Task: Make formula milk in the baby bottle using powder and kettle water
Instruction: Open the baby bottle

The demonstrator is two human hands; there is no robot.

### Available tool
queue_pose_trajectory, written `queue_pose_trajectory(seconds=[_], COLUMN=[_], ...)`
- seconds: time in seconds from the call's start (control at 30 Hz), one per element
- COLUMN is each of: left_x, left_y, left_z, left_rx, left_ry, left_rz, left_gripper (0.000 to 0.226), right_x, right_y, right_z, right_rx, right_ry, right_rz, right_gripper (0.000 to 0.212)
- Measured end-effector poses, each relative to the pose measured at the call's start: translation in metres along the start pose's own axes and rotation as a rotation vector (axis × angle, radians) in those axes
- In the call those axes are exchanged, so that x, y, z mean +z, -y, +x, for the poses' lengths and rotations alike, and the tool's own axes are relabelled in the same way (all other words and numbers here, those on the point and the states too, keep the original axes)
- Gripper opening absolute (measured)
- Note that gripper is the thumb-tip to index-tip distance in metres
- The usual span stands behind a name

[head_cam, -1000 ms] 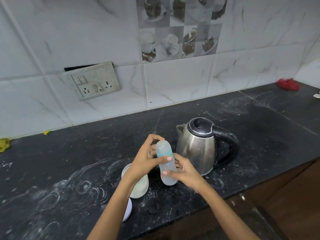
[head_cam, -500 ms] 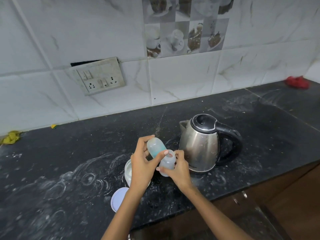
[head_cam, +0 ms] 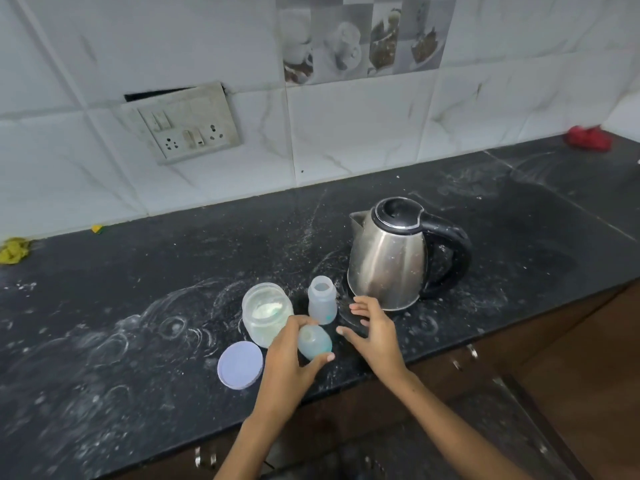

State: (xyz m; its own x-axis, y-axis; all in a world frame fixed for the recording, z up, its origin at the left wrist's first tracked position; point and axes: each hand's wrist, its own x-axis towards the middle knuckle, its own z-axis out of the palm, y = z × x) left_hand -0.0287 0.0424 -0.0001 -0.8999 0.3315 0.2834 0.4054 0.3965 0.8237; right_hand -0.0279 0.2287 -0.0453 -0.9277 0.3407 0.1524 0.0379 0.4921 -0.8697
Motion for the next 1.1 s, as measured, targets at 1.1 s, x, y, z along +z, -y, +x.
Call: queue_pose_trajectory(seconds=[1.1], left_x=[-0.050], left_y=[0.051], left_z=[0.028], left_rx=[-0.357], left_ry=[-0.161], left_rz=[0.111], left_gripper=[0.103], right_x=[0.042], right_y=[0.104], right_z=[0.041], right_rx=[-0.419], right_ry=[0.128], right_rz=[0.104], right_gripper=[0.018])
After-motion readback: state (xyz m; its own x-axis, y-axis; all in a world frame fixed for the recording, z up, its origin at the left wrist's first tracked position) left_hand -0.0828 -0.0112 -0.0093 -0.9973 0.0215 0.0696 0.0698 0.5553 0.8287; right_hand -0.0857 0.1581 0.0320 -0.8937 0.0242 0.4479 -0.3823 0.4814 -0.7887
